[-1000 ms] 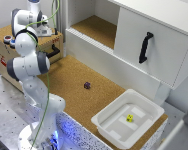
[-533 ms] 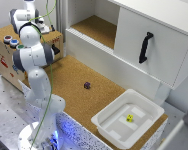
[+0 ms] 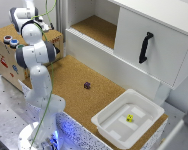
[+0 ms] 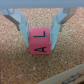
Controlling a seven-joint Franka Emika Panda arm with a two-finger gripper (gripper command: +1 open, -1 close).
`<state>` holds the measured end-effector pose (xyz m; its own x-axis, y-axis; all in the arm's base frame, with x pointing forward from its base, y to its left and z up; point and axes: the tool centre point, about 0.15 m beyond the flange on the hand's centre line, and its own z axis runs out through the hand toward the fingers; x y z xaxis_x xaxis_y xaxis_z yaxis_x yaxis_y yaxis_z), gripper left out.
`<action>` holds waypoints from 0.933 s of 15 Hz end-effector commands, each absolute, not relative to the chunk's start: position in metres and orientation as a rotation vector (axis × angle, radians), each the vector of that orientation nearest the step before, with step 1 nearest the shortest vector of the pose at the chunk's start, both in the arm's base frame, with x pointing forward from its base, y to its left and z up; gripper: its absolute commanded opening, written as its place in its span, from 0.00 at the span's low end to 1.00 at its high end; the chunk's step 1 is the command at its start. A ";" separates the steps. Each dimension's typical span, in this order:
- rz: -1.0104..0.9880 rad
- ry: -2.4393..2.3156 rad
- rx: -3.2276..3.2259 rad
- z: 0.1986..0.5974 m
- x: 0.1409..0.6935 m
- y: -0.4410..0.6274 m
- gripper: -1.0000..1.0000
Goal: Grasp the pink block
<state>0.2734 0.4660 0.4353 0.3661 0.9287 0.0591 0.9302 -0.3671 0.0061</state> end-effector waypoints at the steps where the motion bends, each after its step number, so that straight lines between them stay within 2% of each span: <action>1: 0.056 -1.781 -2.673 0.445 0.284 0.481 0.00; 5: 0.018 -1.802 -2.651 0.464 0.295 0.475 0.00; 10: 0.045 -1.891 -2.586 0.468 0.294 0.467 0.00; 14: 0.100 -1.650 -2.740 0.477 0.310 0.486 0.00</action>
